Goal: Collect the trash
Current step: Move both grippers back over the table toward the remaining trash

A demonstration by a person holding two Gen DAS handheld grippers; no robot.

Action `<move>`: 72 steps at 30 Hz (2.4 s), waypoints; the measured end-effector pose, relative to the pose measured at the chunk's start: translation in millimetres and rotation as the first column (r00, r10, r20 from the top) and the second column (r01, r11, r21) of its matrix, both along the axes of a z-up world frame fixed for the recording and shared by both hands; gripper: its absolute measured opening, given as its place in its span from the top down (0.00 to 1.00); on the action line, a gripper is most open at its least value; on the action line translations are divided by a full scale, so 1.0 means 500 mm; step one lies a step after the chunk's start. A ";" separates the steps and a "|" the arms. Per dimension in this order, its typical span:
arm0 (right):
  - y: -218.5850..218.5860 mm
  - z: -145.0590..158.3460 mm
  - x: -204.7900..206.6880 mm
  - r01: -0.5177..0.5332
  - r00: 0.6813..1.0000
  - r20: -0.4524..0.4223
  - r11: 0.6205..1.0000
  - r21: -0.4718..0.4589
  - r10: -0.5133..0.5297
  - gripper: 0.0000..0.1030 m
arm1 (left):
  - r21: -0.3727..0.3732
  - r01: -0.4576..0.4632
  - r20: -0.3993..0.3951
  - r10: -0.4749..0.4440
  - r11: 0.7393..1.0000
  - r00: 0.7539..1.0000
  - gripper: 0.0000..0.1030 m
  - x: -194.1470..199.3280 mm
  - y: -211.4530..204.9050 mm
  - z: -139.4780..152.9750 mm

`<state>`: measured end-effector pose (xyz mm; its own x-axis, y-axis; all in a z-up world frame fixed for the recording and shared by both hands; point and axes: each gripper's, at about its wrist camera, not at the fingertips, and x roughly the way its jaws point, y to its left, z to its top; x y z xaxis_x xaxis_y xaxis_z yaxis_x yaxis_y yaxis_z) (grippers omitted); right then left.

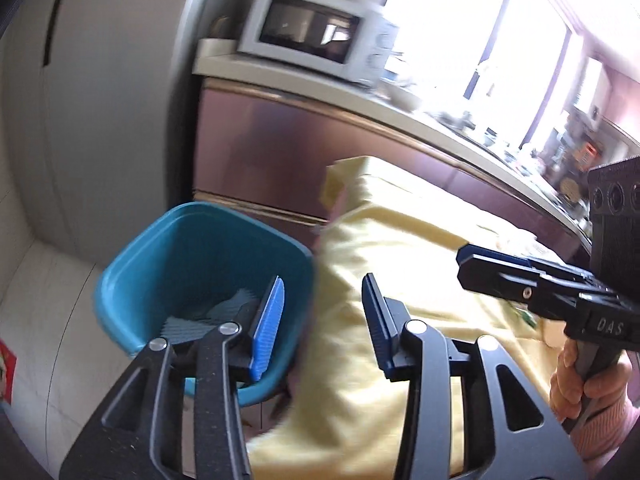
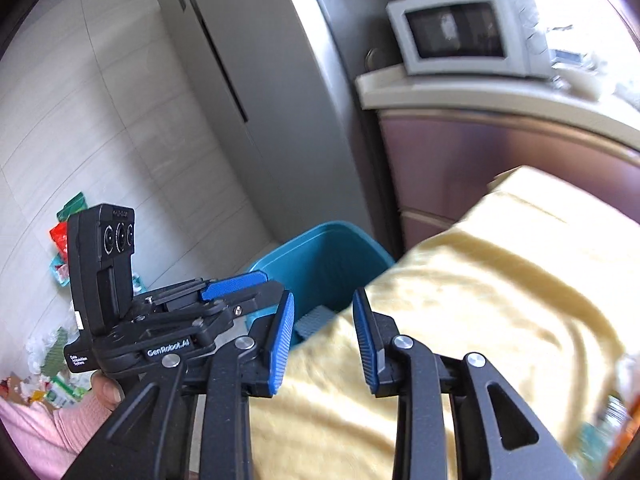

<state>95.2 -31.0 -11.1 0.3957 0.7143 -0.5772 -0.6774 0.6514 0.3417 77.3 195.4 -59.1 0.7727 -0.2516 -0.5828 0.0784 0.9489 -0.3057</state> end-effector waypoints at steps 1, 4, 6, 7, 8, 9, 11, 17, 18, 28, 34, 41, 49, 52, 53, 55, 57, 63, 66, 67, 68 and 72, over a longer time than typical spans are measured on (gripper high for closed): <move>-0.021 0.006 -0.006 0.017 1.000 0.010 1.000 0.006 -0.018 0.71 | -0.001 0.032 0.008 -0.032 0.999 0.999 0.60 -0.004 -0.019 0.006; -0.090 0.021 -0.030 0.090 0.995 0.050 0.996 0.008 -0.090 0.71 | 0.006 0.133 0.023 -0.133 0.991 0.991 0.59 -0.008 -0.089 0.019; -0.139 0.026 -0.044 0.145 0.987 0.062 0.989 0.008 -0.145 0.70 | 0.017 0.200 0.027 -0.201 0.980 0.979 0.59 -0.009 -0.142 0.023; -0.162 0.027 -0.051 0.174 0.982 0.067 0.985 0.005 -0.174 0.70 | 0.020 0.234 0.028 -0.235 0.972 0.972 0.59 -0.010 -0.169 0.026; -0.188 0.027 -0.059 0.211 0.975 0.072 0.978 -0.002 -0.210 0.70 | 0.022 0.268 0.029 -0.268 0.963 0.963 0.59 -0.012 -0.195 0.027; -0.210 0.030 -0.067 0.244 0.967 0.075 0.970 -0.005 -0.243 0.70 | 0.022 0.300 0.028 -0.300 0.954 0.953 0.59 -0.012 -0.223 0.027; -0.266 0.027 -0.081 0.316 0.947 0.071 0.949 -0.004 -0.315 0.70 | 0.016 0.358 0.027 -0.359 0.933 0.933 0.59 -0.016 -0.272 0.027; -0.425 0.008 -0.124 0.517 0.854 0.078 0.856 -0.024 -0.514 0.67 | 0.001 0.502 0.019 -0.502 0.865 0.865 0.59 -0.036 -0.414 0.021; -0.451 0.002 -0.129 0.546 0.836 0.078 0.837 -0.028 -0.543 0.67 | -0.003 0.524 0.014 -0.524 0.852 0.852 0.59 -0.038 -0.436 0.018; -0.608 -0.062 -0.144 0.671 0.742 0.046 0.739 -0.064 -0.669 0.63 | -0.014 0.668 -0.051 -0.668 0.744 0.742 0.60 -0.051 -0.615 -0.007; -0.606 -0.075 -0.142 0.649 0.761 0.061 0.756 -0.087 -0.646 0.55 | -0.082 0.668 -0.130 -0.673 0.739 0.728 0.69 -0.012 -0.666 -0.033; -0.590 -0.082 -0.141 0.603 0.798 0.073 0.790 -0.112 -0.598 0.51 | -0.162 0.657 -0.154 -0.676 0.736 0.720 0.91 0.017 -0.680 -0.044; -0.584 -0.090 -0.141 0.571 0.821 0.052 0.813 -0.114 -0.569 0.68 | -0.168 0.657 -0.145 -0.678 0.735 0.721 0.97 0.027 -0.677 -0.039; -0.584 -0.091 -0.141 0.562 0.826 0.047 0.819 -0.117 -0.561 0.80 | -0.166 0.658 -0.143 -0.678 0.734 0.721 0.97 0.026 -0.677 -0.039; -0.584 -0.091 -0.141 0.561 0.827 0.046 0.819 -0.118 -0.560 0.85 | -0.165 0.659 -0.142 -0.679 0.733 0.720 0.97 0.026 -0.677 -0.039; -0.584 -0.091 -0.142 0.563 0.826 0.048 0.818 -0.120 -0.561 0.93 | -0.160 0.661 -0.141 -0.679 0.734 0.720 0.97 0.021 -0.676 -0.037; -0.587 -0.092 -0.142 0.563 0.826 0.041 0.819 -0.114 -0.562 0.96 | -0.155 0.662 -0.148 -0.680 0.733 0.718 0.97 0.019 -0.677 -0.036; -0.588 -0.076 -0.146 0.555 0.832 0.046 0.827 -0.088 -0.553 0.97 | -0.173 0.646 -0.149 -0.668 0.744 0.729 0.75 0.026 -0.667 -0.033; -0.583 -0.062 -0.143 0.550 0.835 0.067 0.831 -0.084 -0.546 0.97 | -0.176 0.640 -0.150 -0.663 0.748 0.733 0.75 0.031 -0.668 -0.029; -0.582 -0.059 -0.140 0.548 0.836 0.070 0.832 -0.084 -0.544 0.97 | -0.178 0.638 -0.150 -0.662 0.749 0.734 0.79 0.032 -0.669 -0.029; -0.580 -0.057 -0.138 0.547 0.837 0.073 0.833 -0.086 -0.543 0.96 | -0.182 0.637 -0.154 -0.661 0.749 0.734 0.89 0.033 -0.670 -0.029; -0.570 -0.049 -0.125 0.550 0.835 0.095 0.831 -0.086 -0.542 0.88 | -0.189 0.633 -0.157 -0.660 0.751 0.735 0.96 0.036 -0.671 -0.029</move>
<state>32.8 -316.0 -35.6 0.7412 0.3073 -0.5968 -0.2183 0.9511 0.2185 95.5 -140.3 -73.5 0.2675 -0.7215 -0.6386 0.5846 0.6484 -0.4877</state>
